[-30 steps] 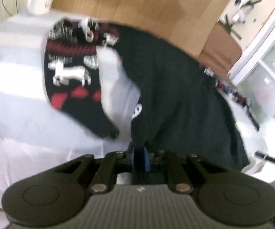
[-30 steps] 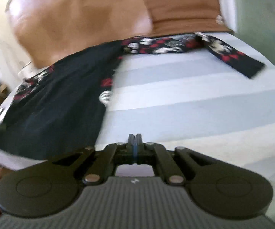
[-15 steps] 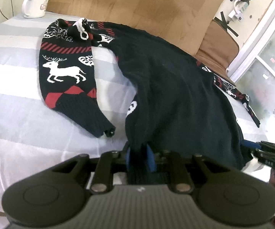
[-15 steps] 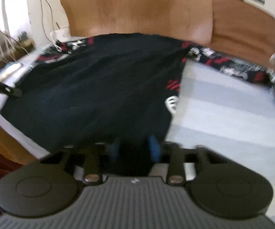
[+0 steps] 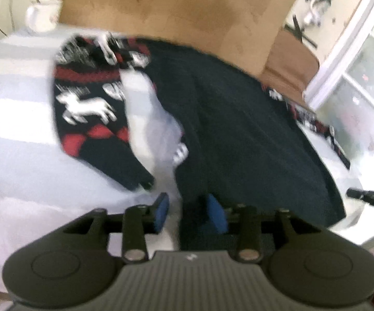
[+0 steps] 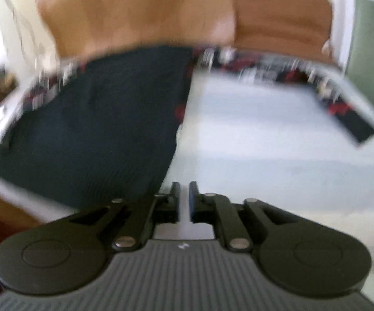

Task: Fold small clothes

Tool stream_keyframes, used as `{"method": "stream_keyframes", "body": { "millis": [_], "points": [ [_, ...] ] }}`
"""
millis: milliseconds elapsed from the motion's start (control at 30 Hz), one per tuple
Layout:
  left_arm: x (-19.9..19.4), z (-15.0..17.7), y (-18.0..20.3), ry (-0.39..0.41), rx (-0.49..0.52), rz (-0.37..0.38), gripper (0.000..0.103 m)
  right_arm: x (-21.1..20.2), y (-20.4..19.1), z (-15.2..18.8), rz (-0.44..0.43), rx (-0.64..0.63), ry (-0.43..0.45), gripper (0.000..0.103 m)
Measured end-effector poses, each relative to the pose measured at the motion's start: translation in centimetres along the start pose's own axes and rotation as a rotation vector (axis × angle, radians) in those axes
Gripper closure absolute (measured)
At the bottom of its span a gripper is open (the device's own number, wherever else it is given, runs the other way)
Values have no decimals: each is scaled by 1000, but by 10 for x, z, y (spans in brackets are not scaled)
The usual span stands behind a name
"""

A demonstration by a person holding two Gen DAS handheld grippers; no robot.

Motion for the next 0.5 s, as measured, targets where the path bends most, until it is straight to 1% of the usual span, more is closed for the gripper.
{"method": "stream_keyframes", "body": {
  "millis": [33, 67, 133, 200, 267, 300, 367, 433, 467, 500],
  "points": [
    [-8, -3, -2, 33, -11, -1, 54, -4, 3, -11, -20, 22, 47, 77],
    [-16, -7, -6, 64, -25, -2, 53, -5, 4, -20, -39, 28, 81, 72],
    [-30, -16, -16, 135, -59, -16, 51, 3, -7, -40, -80, 0, 123, 72],
    [-41, -22, -25, 193, -84, -46, 49, 23, -33, -63, -165, -39, 131, 72],
    [-50, -27, -31, 239, -107, -62, 49, 45, -71, -86, -260, -130, 129, 72],
    [-55, -28, -35, 265, -116, -67, 46, 56, -95, -97, -308, -196, 132, 71],
    [-64, -30, -42, 316, -139, -69, 45, 76, -146, -116, -403, -327, 143, 71],
    [-74, -30, -48, 369, -176, -58, 45, 92, -203, -129, -515, -448, 141, 65],
    [-79, -30, -51, 387, -190, -50, 44, 102, -231, -133, -571, -506, 130, 60],
    [-85, -29, -55, 409, -204, -42, 43, 112, -258, -135, -617, -569, 112, 57]
  ]
}}
Point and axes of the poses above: each gripper's, at about its wrist camera, not at the fingertips, and x roughly the way its jaws point, y to its right, z to its underside, the point moved 5 cm from there along x, roughly the way its jaws point, and after that the axes turned 9 degrees about -x, right-handed, at the moved point
